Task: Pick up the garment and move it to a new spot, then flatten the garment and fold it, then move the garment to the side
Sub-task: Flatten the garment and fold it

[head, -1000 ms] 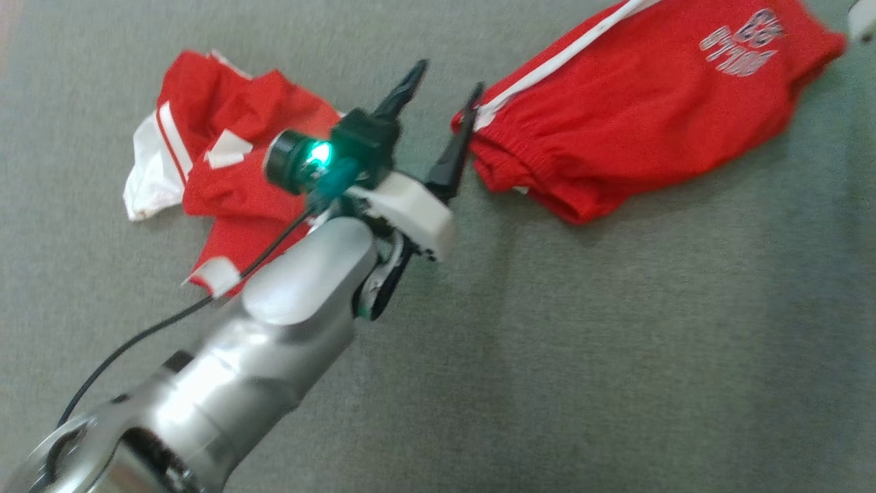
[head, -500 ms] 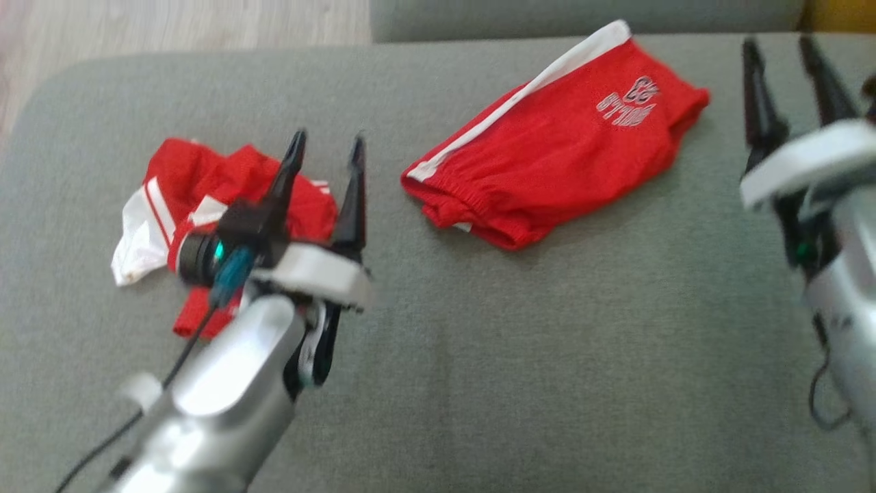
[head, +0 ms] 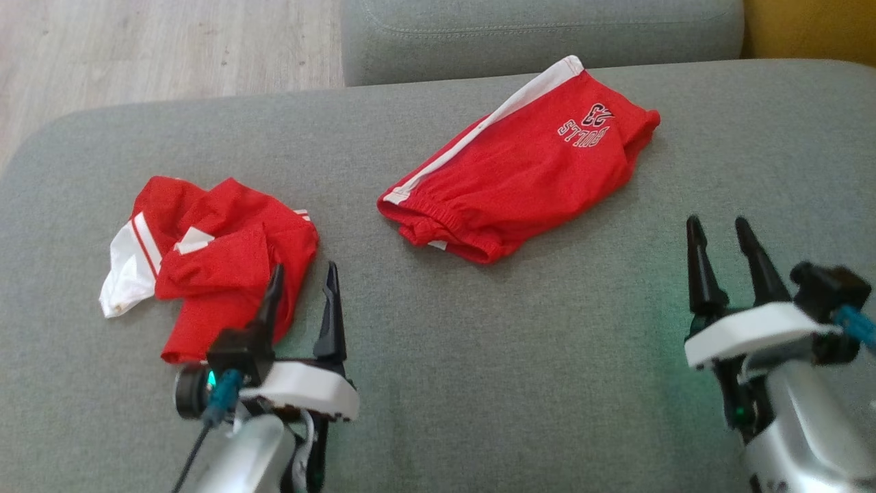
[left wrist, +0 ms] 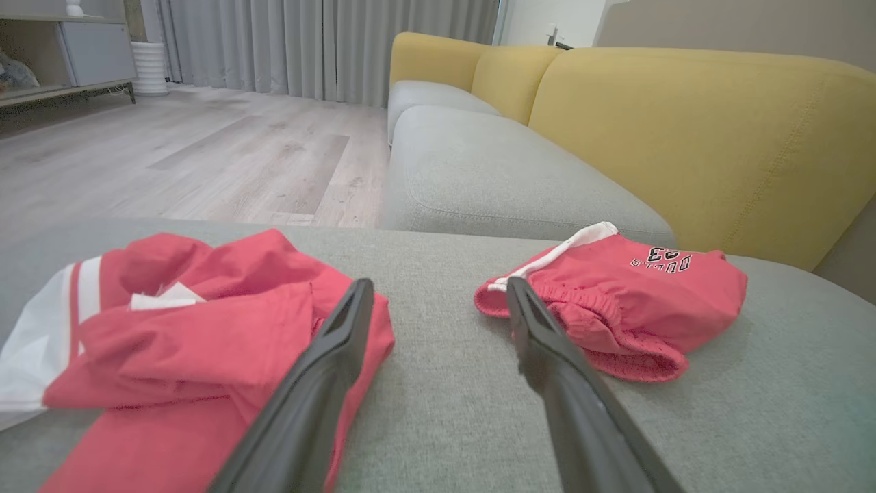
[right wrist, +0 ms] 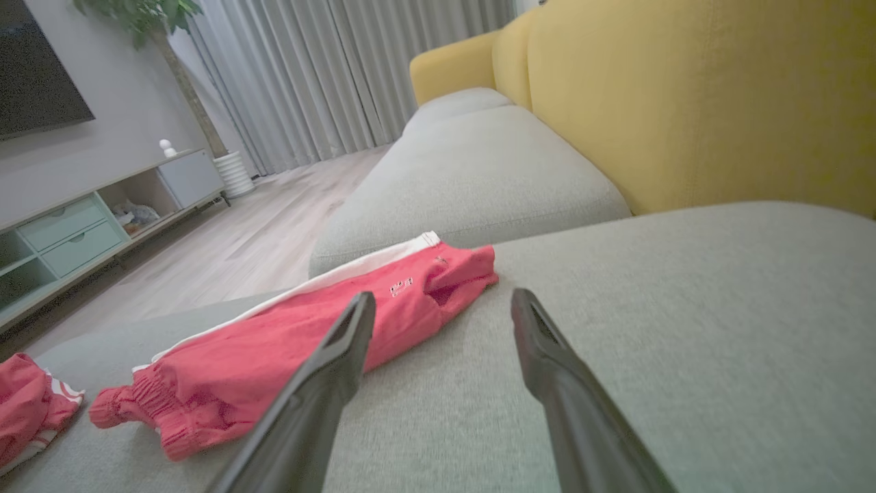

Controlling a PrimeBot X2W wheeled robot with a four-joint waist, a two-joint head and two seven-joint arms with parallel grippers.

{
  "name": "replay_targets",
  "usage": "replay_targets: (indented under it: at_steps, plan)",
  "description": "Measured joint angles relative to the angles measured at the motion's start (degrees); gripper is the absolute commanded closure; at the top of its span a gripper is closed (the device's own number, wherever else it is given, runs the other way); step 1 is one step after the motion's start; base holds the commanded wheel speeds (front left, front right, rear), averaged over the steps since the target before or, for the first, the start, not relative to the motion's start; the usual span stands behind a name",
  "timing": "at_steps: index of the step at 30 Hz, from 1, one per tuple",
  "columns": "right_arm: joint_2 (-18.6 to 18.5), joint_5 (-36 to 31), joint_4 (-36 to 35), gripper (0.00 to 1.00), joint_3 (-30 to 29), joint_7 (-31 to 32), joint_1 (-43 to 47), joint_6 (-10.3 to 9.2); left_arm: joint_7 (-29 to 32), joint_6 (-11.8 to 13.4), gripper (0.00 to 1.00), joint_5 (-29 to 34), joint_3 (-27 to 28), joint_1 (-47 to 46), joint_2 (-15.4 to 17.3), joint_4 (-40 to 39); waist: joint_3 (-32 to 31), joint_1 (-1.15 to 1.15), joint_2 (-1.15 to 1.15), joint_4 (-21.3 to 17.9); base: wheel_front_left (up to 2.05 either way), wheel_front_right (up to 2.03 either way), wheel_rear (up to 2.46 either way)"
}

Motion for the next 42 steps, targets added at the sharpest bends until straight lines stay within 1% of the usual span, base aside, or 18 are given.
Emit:
replay_targets:
  at_steps: [4, 7, 10, 14, 18, 23, 29, 33, 34, 37, 42]
  plan:
    - [2.44, -2.43, -3.79, 0.00, -3.37, 1.36, 4.09, 0.00, 0.00, -1.66, 0.00, 2.15, 2.92, 2.46, -2.77, -0.05, -0.01, 0.00, 0.00, 0.36, 0.00, 0.00, 0.00]
    - [3.09, -4.28, -7.04, 0.00, -4.39, 3.30, 5.79, 0.00, 0.00, -2.85, 0.00, 4.21, 4.64, 2.49, -4.13, -0.11, 0.78, 0.00, 0.00, 0.78, 0.00, 0.00, 0.00]
    - [3.37, -6.02, -10.39, 0.00, -5.68, 5.58, 5.10, 0.00, 0.00, -4.31, 0.00, 6.22, 5.30, 2.02, -4.81, -0.12, 2.24, 0.00, 0.00, 1.30, 0.00, 0.00, 0.00]
    - [3.14, -7.71, -12.22, 0.00, -8.67, 9.78, 0.88, 0.00, 0.00, -5.47, 0.00, 8.10, 6.44, 0.34, -5.89, -0.12, 5.13, 0.01, 0.00, 2.17, 0.00, 0.00, 0.00]
    - [1.42, -9.79, -11.29, 0.00, -10.43, 15.75, -8.21, 0.00, 0.00, -6.83, 0.00, 9.39, 7.05, -2.88, -6.62, 0.01, 8.72, 0.02, 0.00, 3.49, 0.00, 0.00, 0.00]
    - [-1.69, -10.13, -5.08, 0.00, -12.93, 22.53, -18.80, 0.00, 0.00, -8.35, 0.00, 10.20, 7.11, -5.23, -7.88, 0.81, 12.54, 0.03, 0.00, 6.17, 0.00, 0.00, 0.00]
    - [-4.35, -12.61, 5.67, 0.00, -14.95, 27.43, -25.25, 0.00, 0.00, -8.88, 0.00, 10.21, 7.66, -6.49, -8.10, 0.87, 15.52, 0.02, 0.00, 9.99, 0.00, 0.00, 0.00]
    - [-6.87, -14.64, 12.69, 0.00, -16.64, 28.55, -29.32, 0.00, 0.00, -8.84, 0.00, 10.01, 6.23, -7.17, -8.17, 0.70, 16.91, 0.01, 0.00, 12.21, 0.00, 0.00, 0.00]
    - [-6.87, -14.64, 12.69, 0.00, -16.64, 28.55, -29.32, 0.00, 0.00, -8.84, 0.00, 10.01, 6.23, -7.17, -8.17, 0.70, 16.91, 0.01, 0.00, 12.21, 0.00, 0.00, 0.00]
    - [-8.18, -16.40, 16.93, 0.00, -17.16, 29.03, -31.84, 0.00, 0.00, -8.70, 0.00, 9.25, 4.82, -7.24, -8.26, 0.34, 17.90, 0.01, 0.00, 13.39, 0.00, 0.00, 0.00]
    - [-8.98, -18.68, 23.18, 0.00, -18.80, 29.71, -35.13, 0.00, 0.00, -8.23, 0.00, 8.86, 3.37, -7.65, -8.33, 0.04, 19.74, 0.01, 0.00, 14.47, 0.00, 0.00, 0.00]
